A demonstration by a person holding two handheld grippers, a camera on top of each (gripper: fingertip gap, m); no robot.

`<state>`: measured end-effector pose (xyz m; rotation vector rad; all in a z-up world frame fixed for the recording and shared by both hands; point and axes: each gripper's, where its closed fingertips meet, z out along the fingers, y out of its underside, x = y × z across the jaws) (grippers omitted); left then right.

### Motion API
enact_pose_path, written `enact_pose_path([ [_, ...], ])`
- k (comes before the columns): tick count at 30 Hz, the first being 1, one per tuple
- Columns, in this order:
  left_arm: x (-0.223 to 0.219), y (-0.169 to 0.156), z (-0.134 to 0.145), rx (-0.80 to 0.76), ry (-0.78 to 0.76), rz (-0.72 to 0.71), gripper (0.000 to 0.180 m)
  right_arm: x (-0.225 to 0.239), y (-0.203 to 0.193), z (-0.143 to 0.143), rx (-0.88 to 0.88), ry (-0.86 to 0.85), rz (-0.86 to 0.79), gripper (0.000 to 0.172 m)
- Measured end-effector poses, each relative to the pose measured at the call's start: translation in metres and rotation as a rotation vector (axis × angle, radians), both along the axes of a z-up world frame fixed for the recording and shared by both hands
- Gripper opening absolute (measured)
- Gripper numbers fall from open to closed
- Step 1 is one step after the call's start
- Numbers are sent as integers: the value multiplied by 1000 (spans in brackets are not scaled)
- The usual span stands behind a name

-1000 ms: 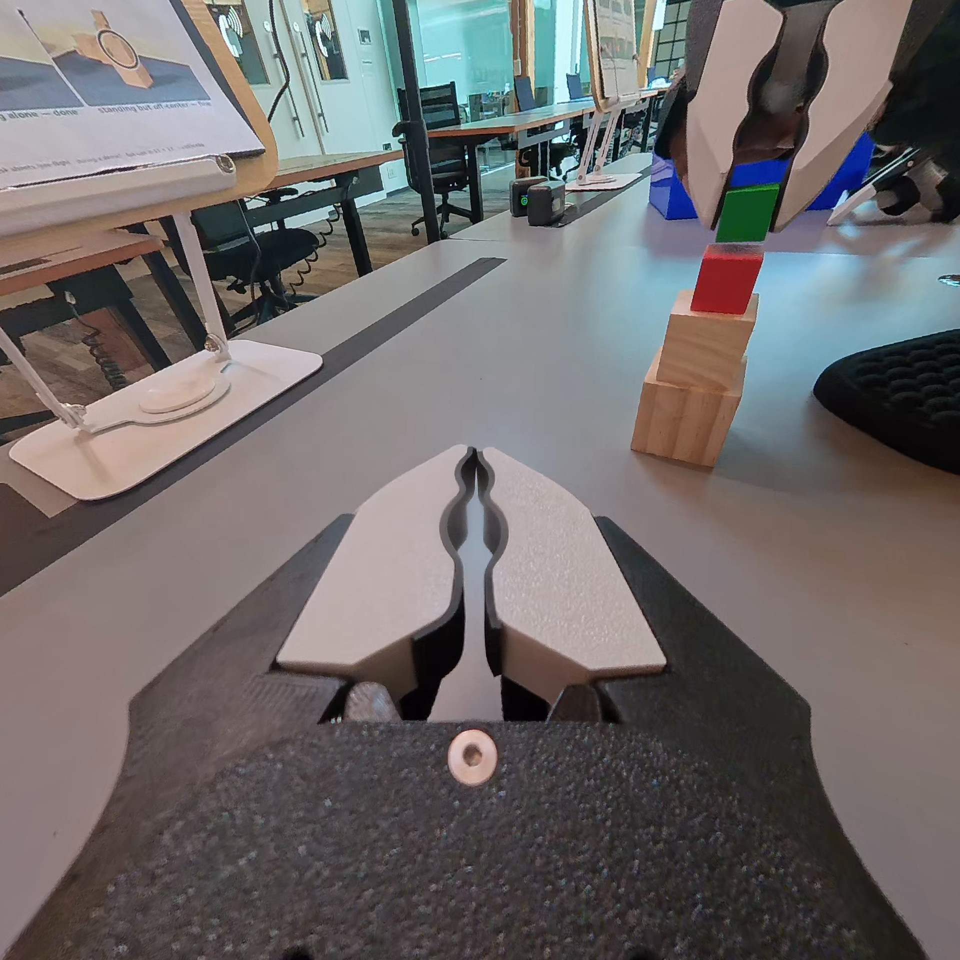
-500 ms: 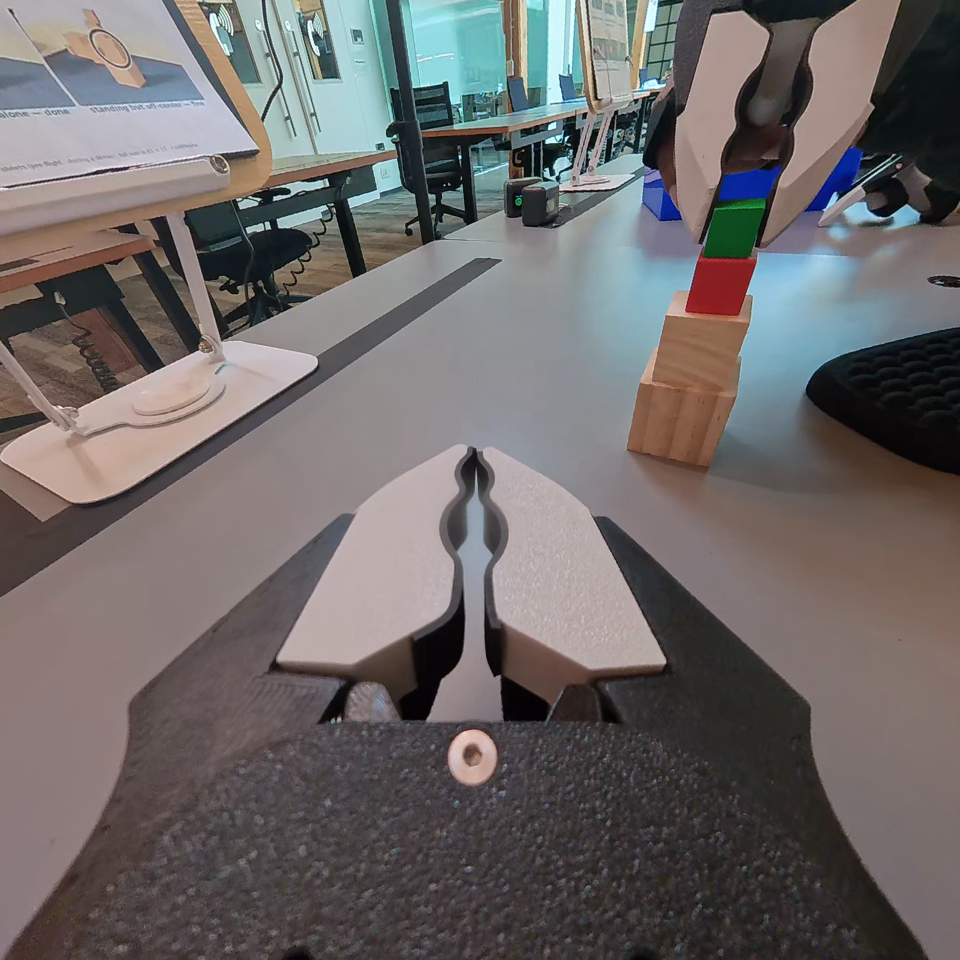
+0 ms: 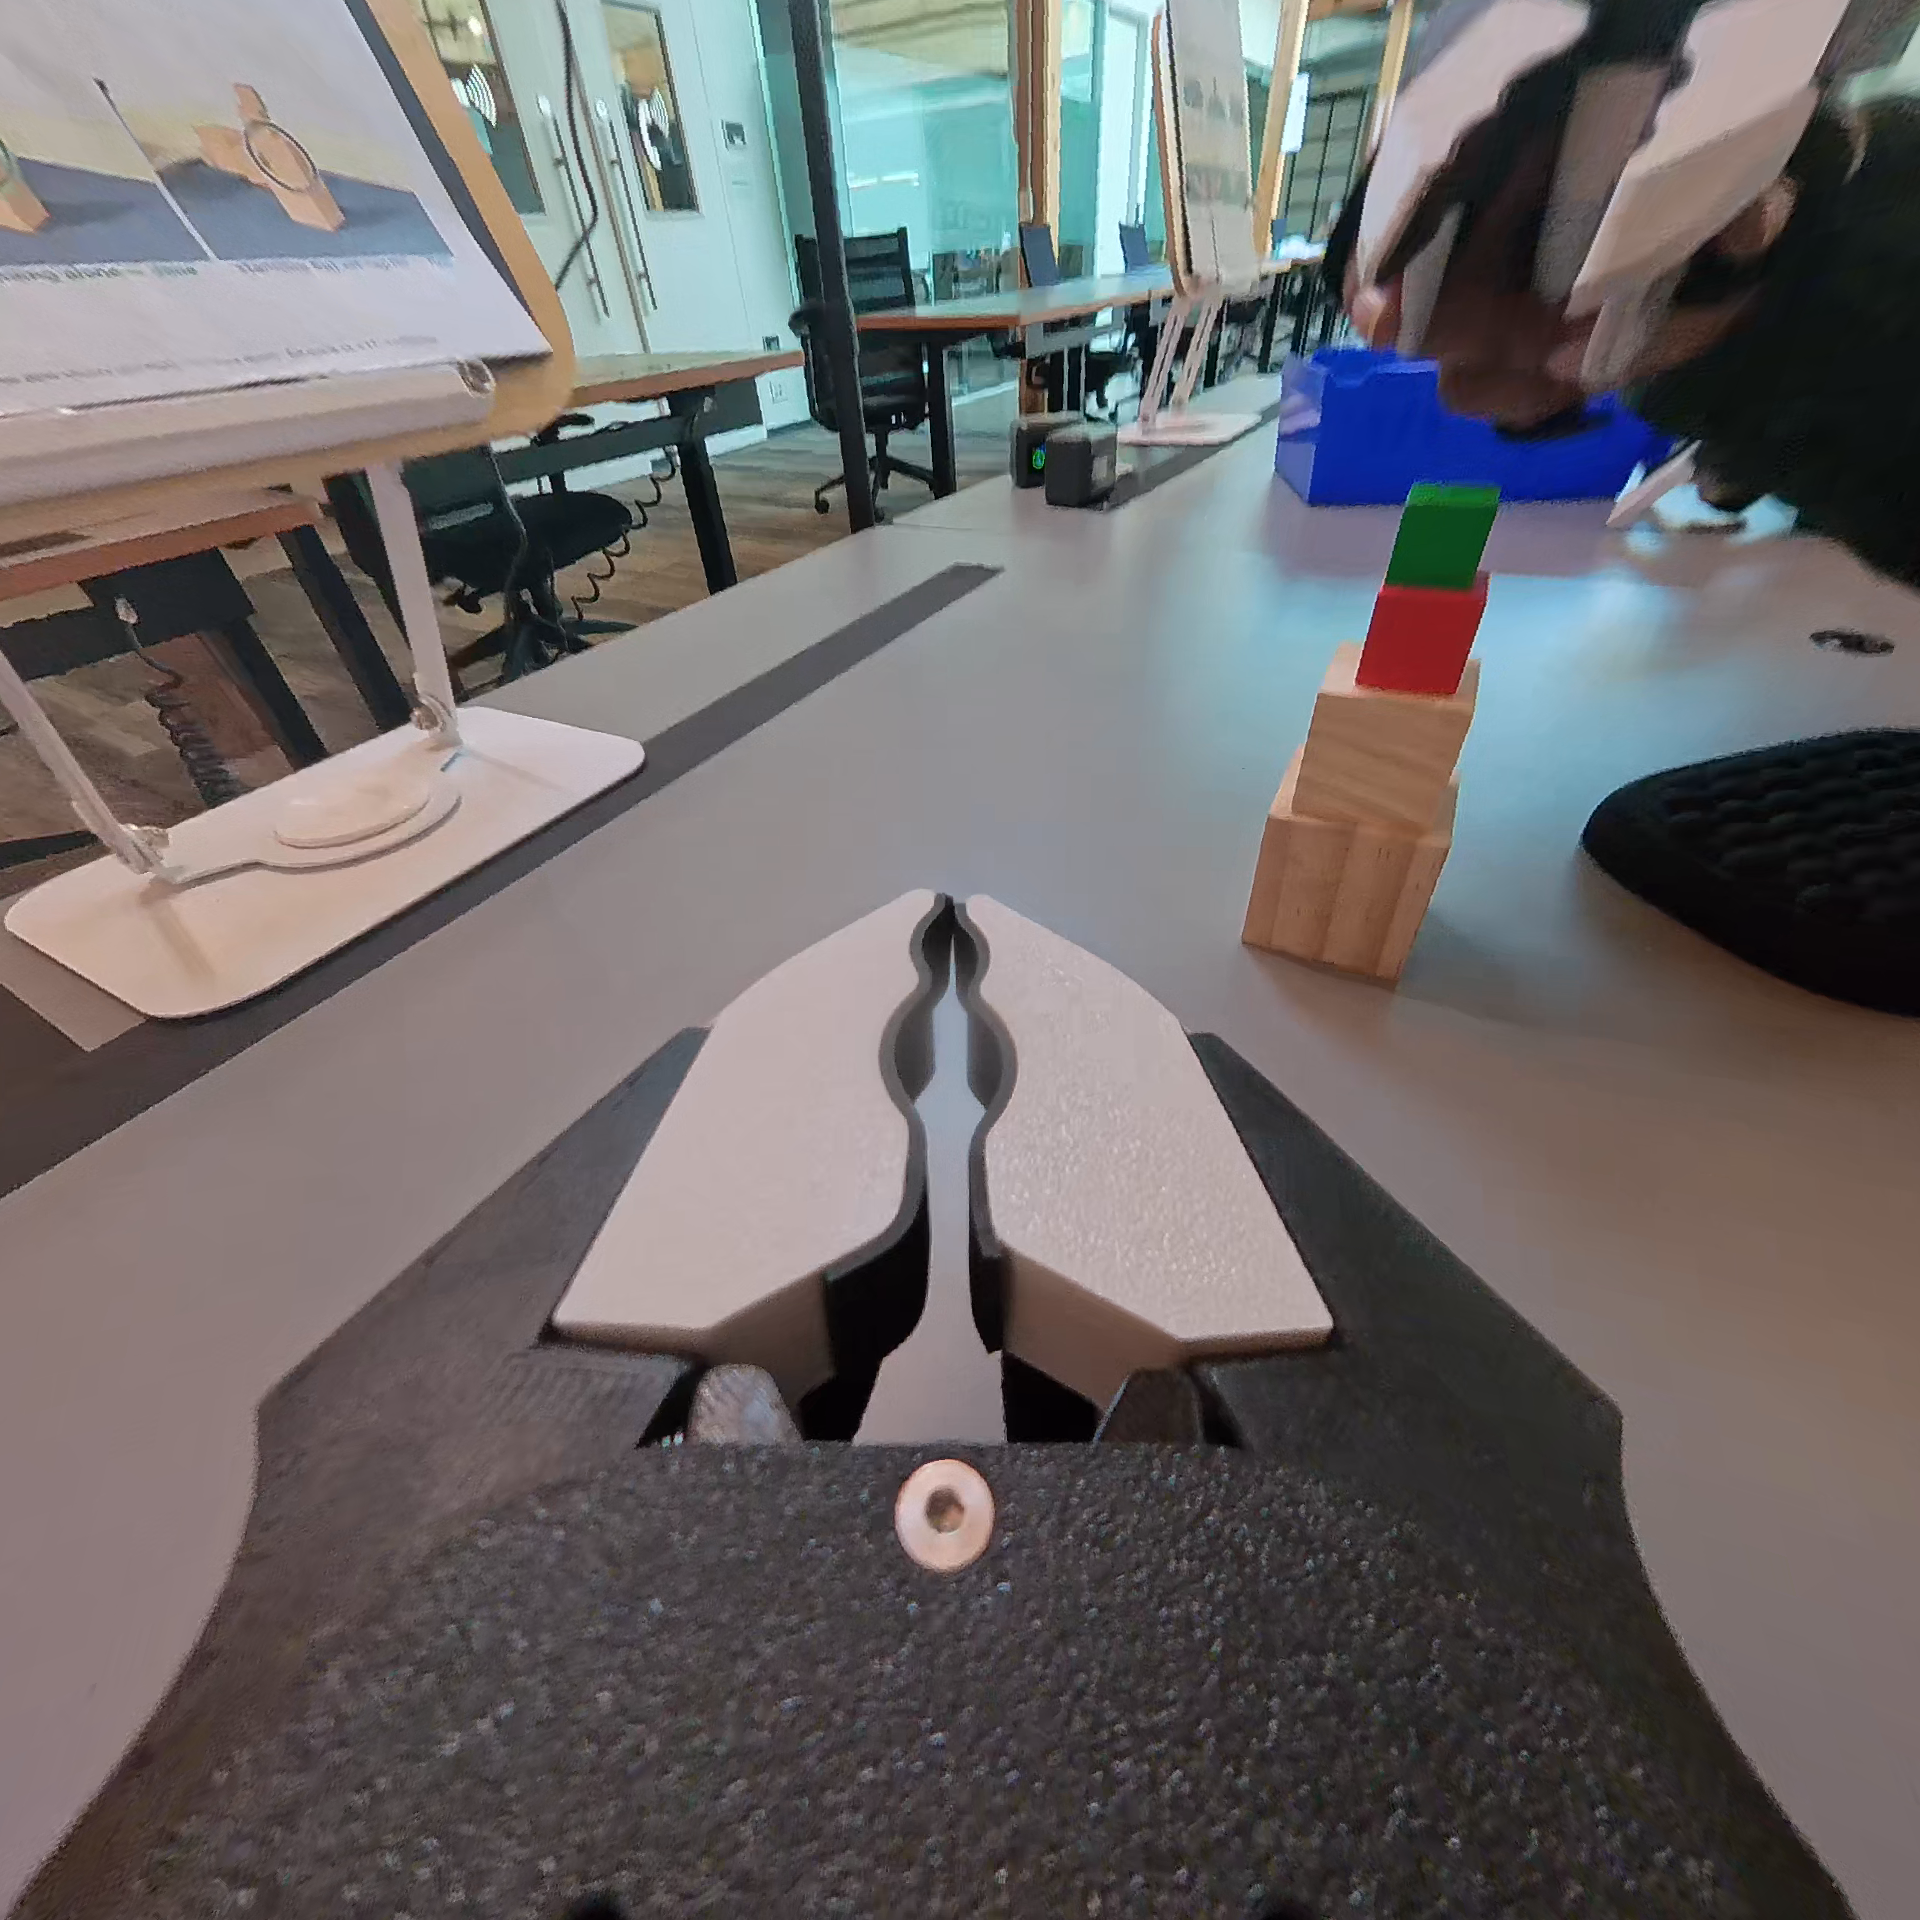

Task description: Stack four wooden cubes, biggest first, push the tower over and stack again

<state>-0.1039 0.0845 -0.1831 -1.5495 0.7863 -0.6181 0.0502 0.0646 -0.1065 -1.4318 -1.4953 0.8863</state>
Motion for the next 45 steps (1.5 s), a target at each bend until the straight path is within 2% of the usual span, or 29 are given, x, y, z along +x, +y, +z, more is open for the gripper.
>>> enact_pose_path([
  [3,-4,-2,16,6,-84,-1,0,17,6,-3,10,113,-136,36],
  [6,-7,-1,22,5,-127,4,0,38,16,-5,-4,236,-297,21],
  [8,-7,-2,24,1,-145,2,0,60,36,-5,-4,347,-479,1],
  [10,-3,-5,26,-4,-154,-14,0,90,62,-11,-21,479,-695,0],
  [12,4,-9,22,-13,-136,-40,0,117,83,-30,-74,548,-853,0],
  [14,12,-13,19,-12,-106,-66,0,134,92,-43,-89,542,-925,0],
  [17,24,-18,14,-4,-63,-97,0,147,92,-43,-3,527,-950,0],
  [22,27,-18,8,-2,-31,-92,0,144,86,-38,28,514,-921,0],
  [31,27,-18,10,1,-40,-97,0,112,73,-48,116,328,-791,0],
  [35,25,-16,12,21,-30,-68,0,107,69,-48,85,338,-740,0],
  [37,17,-11,17,43,-43,-10,0,96,58,-45,58,366,-633,0],
  [41,3,-7,31,65,-108,54,0,69,2,-29,-42,444,-218,0],
  [43,-1,-6,32,59,-120,63,0,64,-17,-31,-90,414,-91,0],
  [45,-1,-5,32,62,-119,68,0,58,-27,-45,-114,329,-27,0],
])
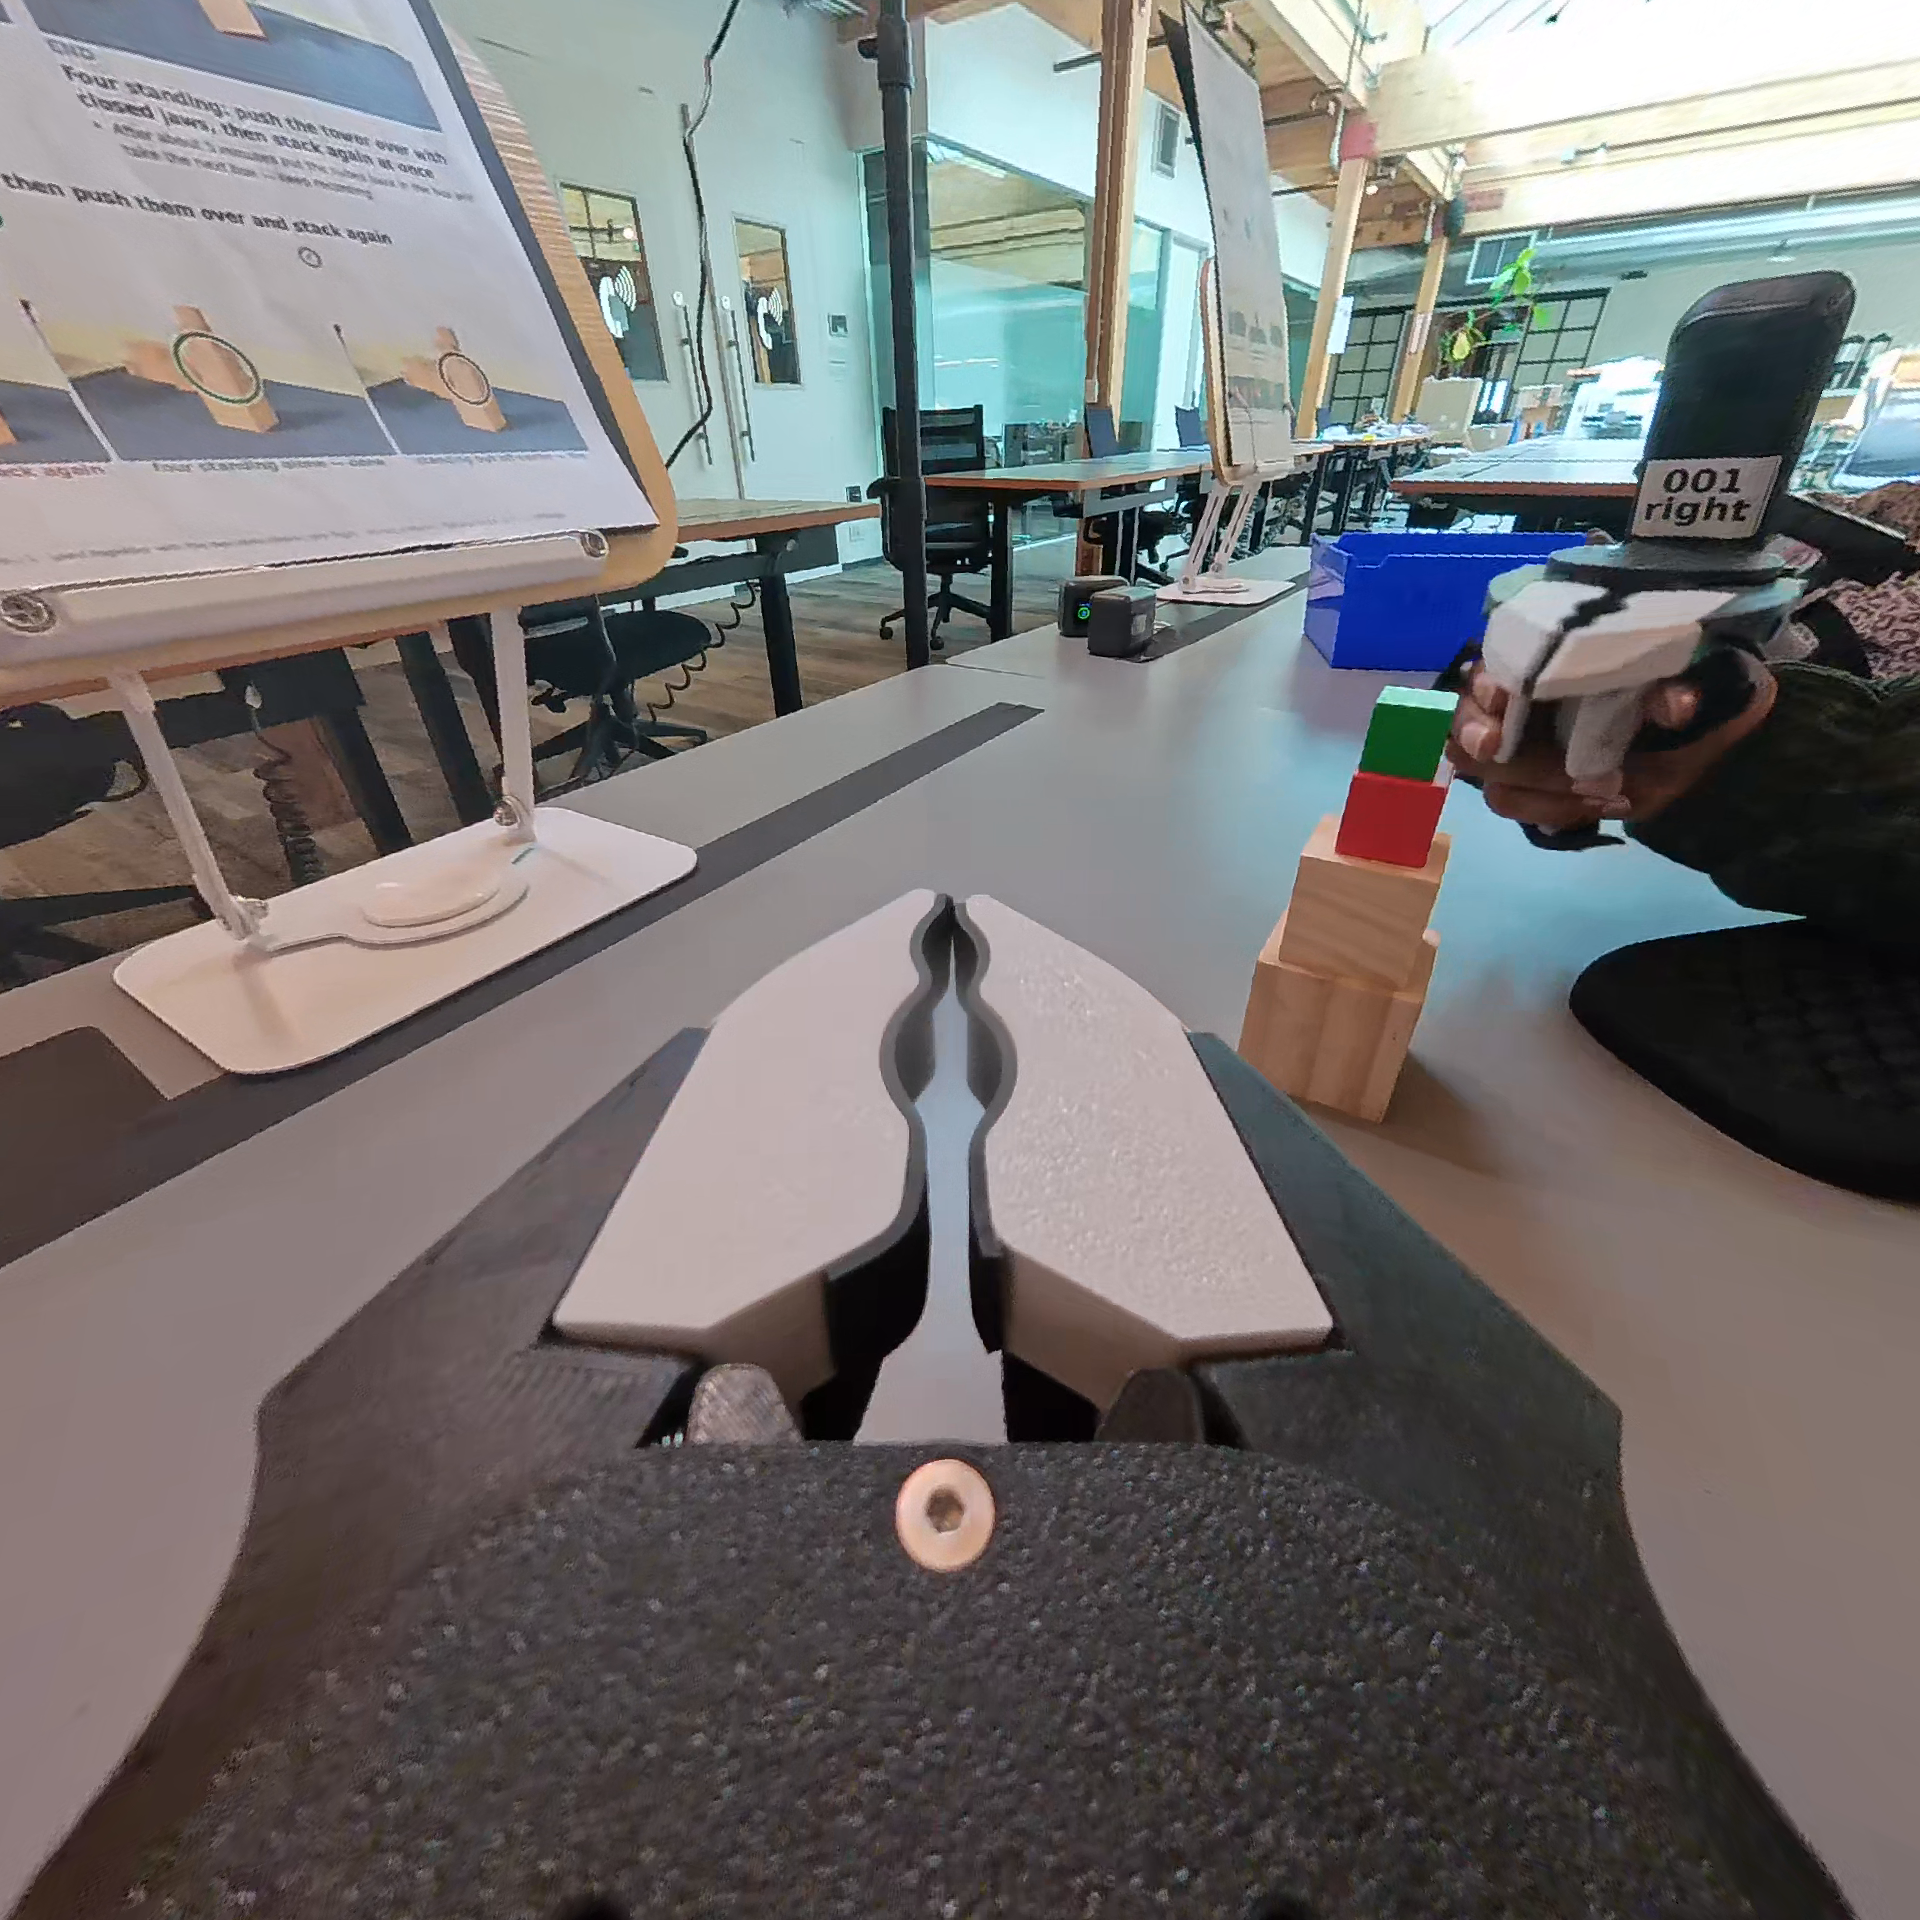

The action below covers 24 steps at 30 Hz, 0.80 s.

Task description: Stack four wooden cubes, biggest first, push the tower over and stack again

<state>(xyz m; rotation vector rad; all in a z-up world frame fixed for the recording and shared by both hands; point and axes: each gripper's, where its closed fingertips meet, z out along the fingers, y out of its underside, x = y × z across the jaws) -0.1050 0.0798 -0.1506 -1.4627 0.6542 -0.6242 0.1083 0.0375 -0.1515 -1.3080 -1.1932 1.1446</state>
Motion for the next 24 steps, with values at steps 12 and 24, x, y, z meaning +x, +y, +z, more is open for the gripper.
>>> enact_pose_path([
  [12,13,-4,-7,-17,55,-31,0,-15,-18,-58,-195,-373,326,0],
  [24,8,0,-10,-30,43,-33,0,-130,32,-34,-61,-361,303,0],
])
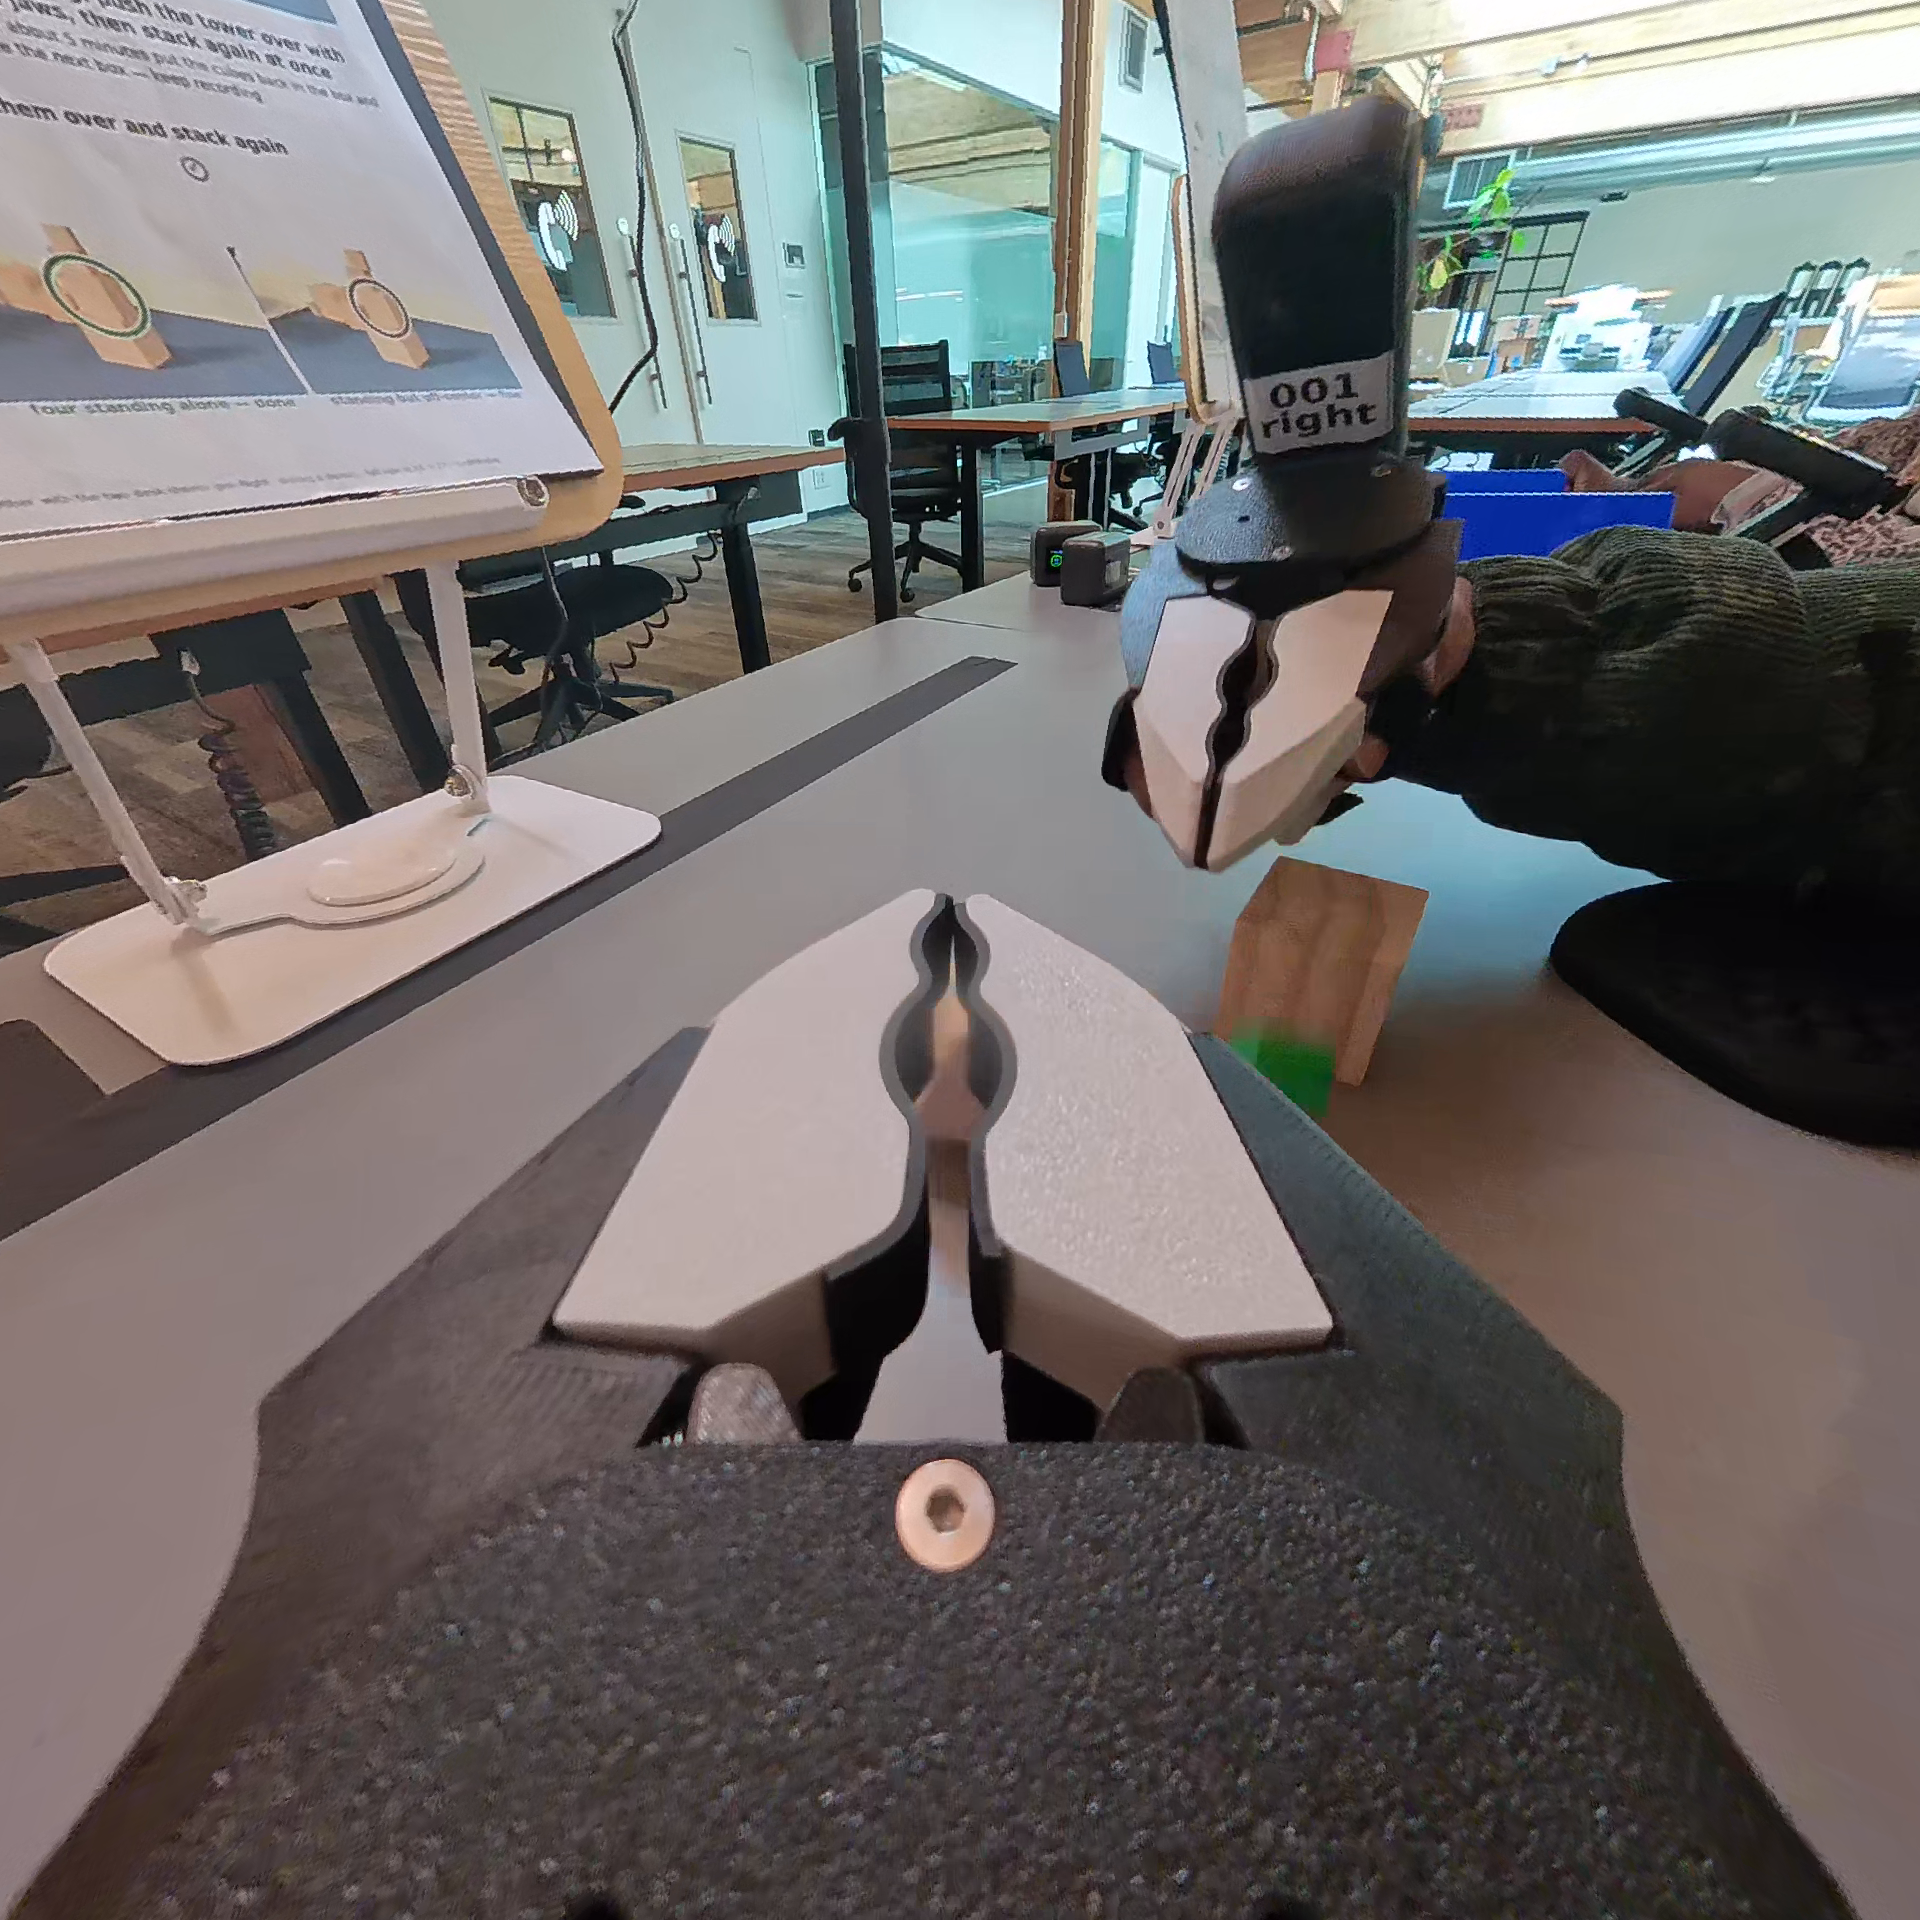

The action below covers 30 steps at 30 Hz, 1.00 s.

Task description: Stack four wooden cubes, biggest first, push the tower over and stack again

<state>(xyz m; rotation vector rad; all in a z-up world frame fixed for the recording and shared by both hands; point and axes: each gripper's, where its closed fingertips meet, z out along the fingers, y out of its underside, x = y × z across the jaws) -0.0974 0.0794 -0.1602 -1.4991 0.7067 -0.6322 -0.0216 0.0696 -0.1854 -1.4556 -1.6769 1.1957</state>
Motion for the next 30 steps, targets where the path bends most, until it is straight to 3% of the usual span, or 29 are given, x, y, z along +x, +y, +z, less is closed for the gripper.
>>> enact_pose_path([
  [11,3,-2,-1,15,31,-3,0,53,21,66,68,316,-463,3],
  [17,6,-5,1,35,27,-6,0,95,46,68,57,515,-740,3],
  [21,9,-8,3,53,39,-11,0,119,66,53,73,512,-867,5],
  [30,33,-20,-2,-4,42,-86,1,141,72,60,160,519,-944,9],
])
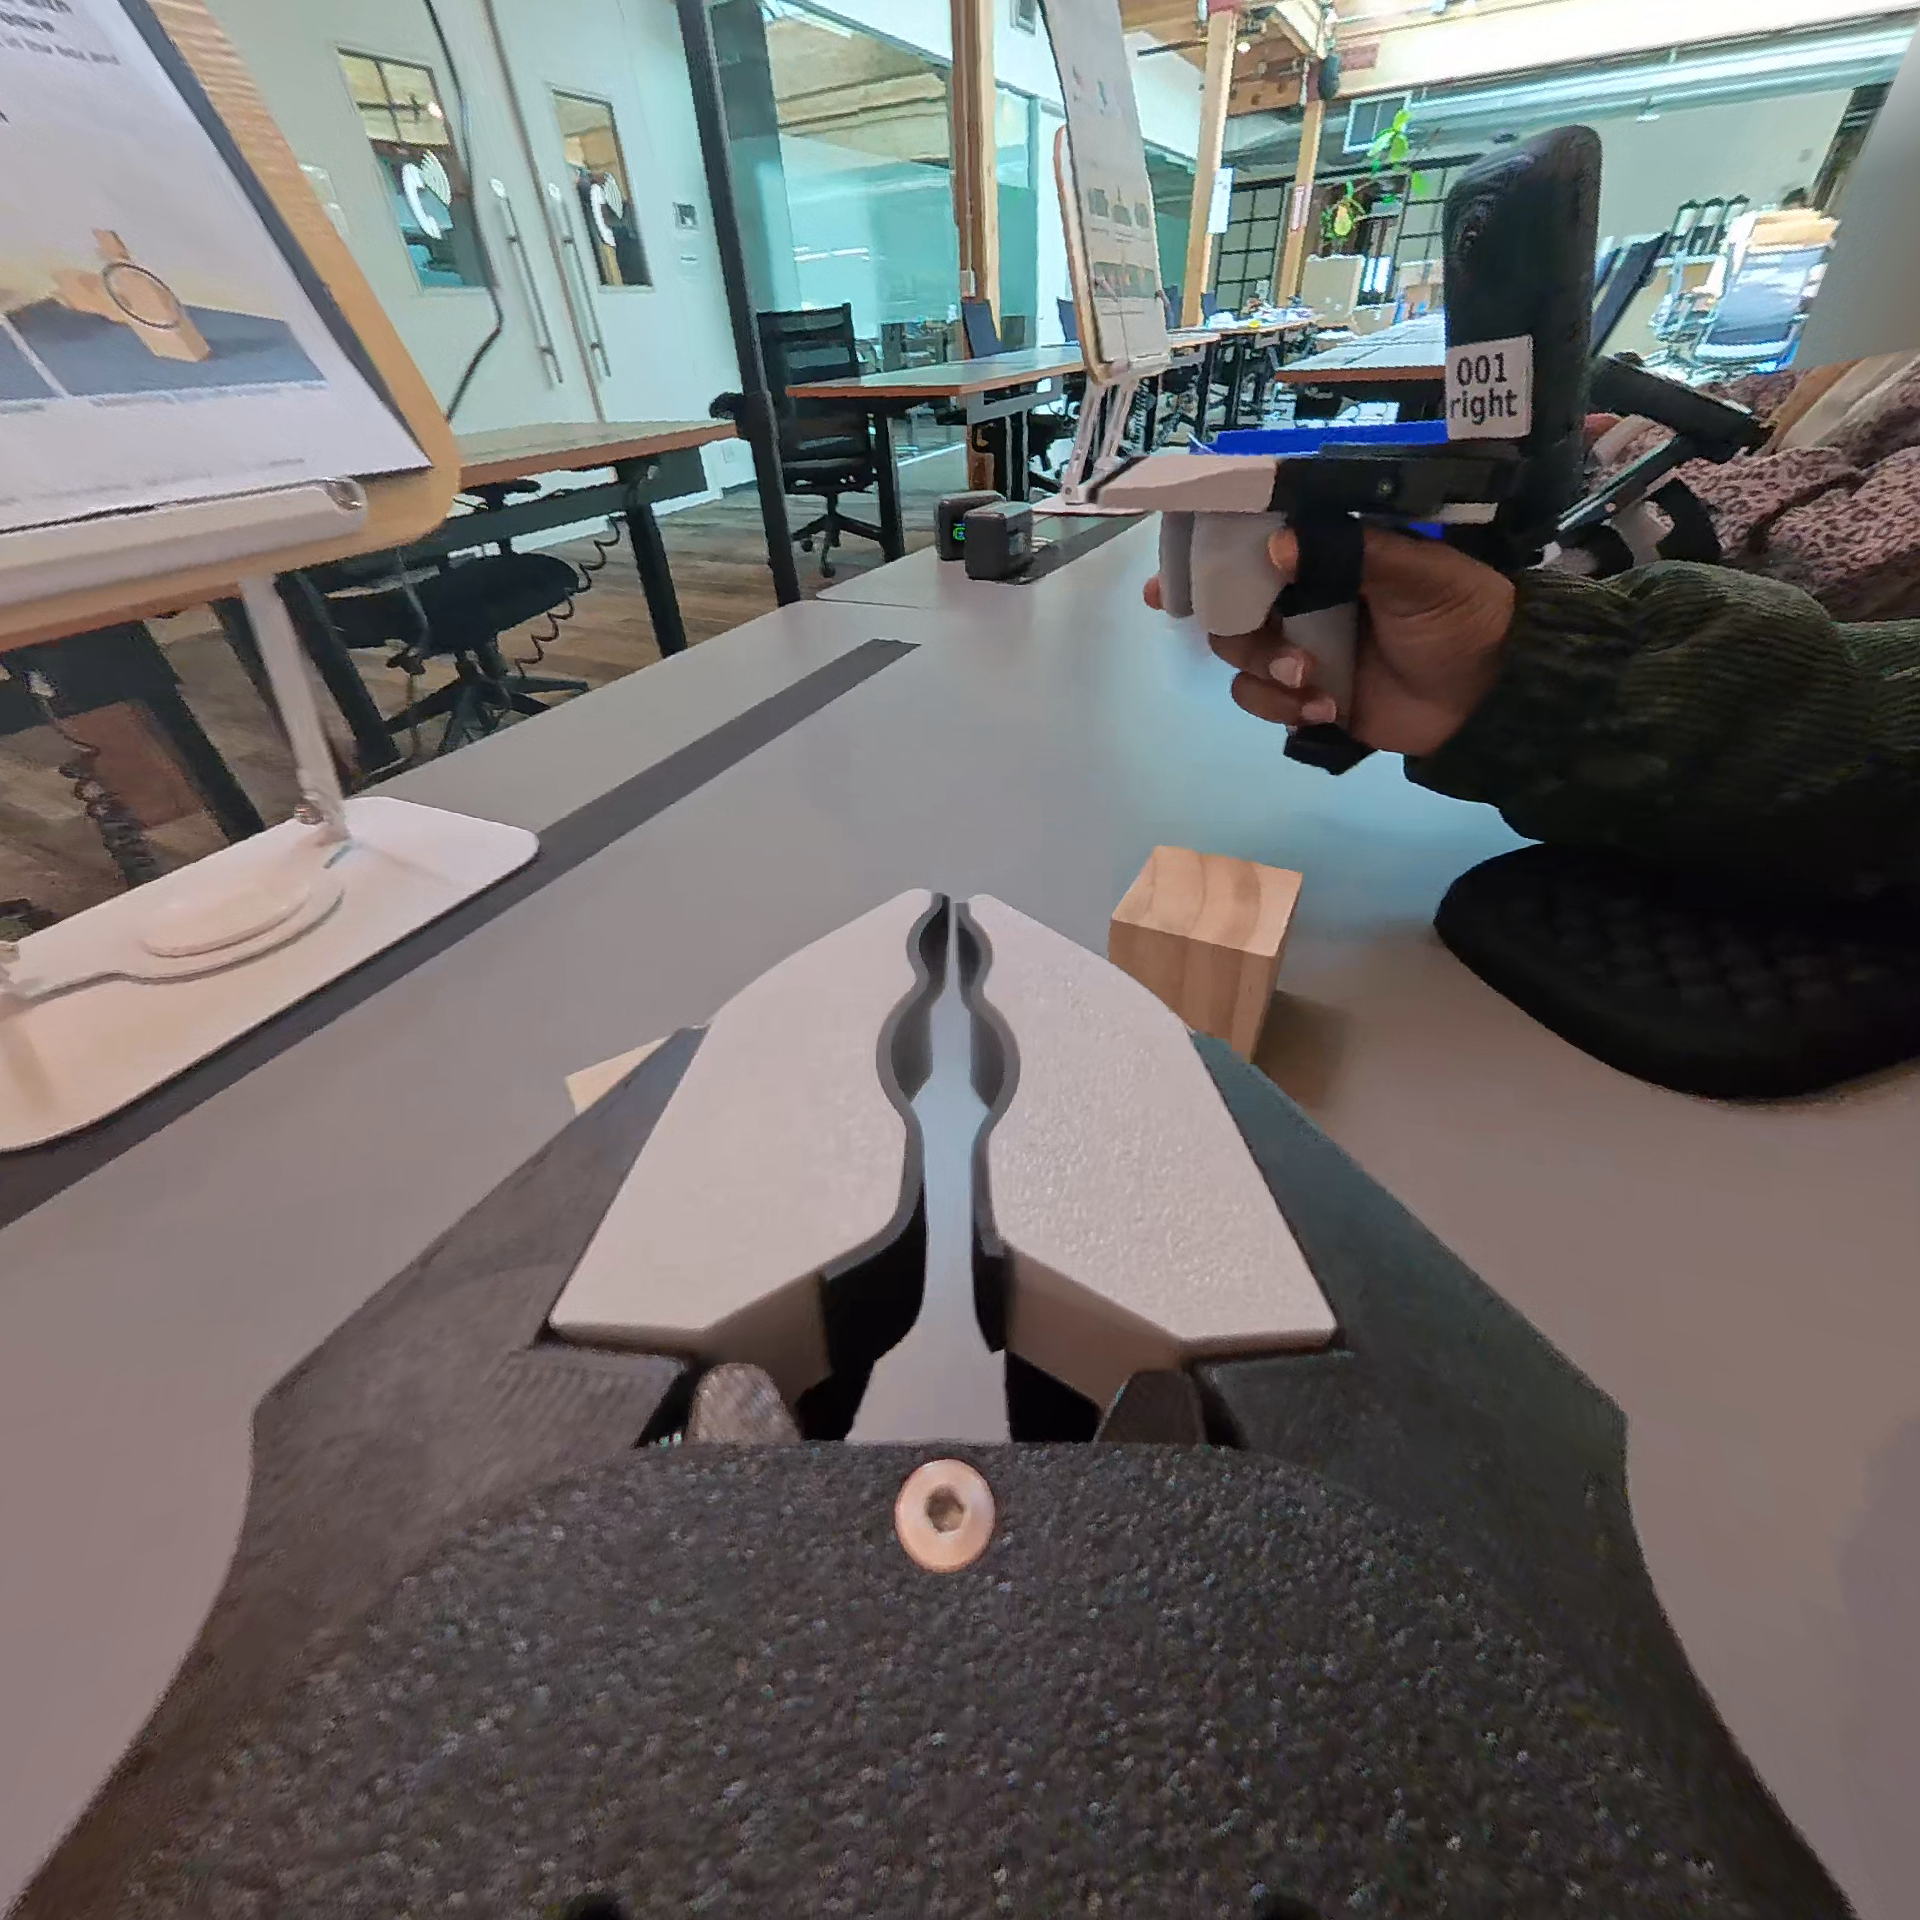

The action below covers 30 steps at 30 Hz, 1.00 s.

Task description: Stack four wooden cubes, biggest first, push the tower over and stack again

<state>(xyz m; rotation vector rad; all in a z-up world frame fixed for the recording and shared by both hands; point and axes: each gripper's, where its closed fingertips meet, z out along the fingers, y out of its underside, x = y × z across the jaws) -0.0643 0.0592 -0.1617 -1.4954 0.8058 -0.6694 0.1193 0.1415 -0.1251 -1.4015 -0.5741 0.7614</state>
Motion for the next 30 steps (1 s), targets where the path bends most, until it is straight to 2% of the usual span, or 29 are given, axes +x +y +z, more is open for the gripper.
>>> enact_pose_path([
  [4,27,-3,-9,-92,50,-91,34,14,4,9,17,43,-54,12],
  [8,59,-4,-21,-209,180,-202,56,22,8,9,1,64,-74,14],
  [12,95,-12,-48,-322,415,-317,74,22,10,5,-23,61,-69,14],
  [16,123,-17,-81,-335,655,-380,89,19,11,0,-42,46,-57,14],
  [18,125,-9,-97,-296,786,-352,81,18,10,-1,-52,45,-43,13],
  [19,123,-2,-102,-252,845,-322,62,17,10,-1,-55,46,-37,13],
  [21,123,-3,-100,-205,876,-346,62,15,9,-2,-64,44,-16,12],
  [25,104,0,-82,-192,795,-338,62,13,8,-6,-82,35,0,11],
  [30,45,9,-70,-263,734,-306,62,11,7,-7,-91,26,12,9],
])
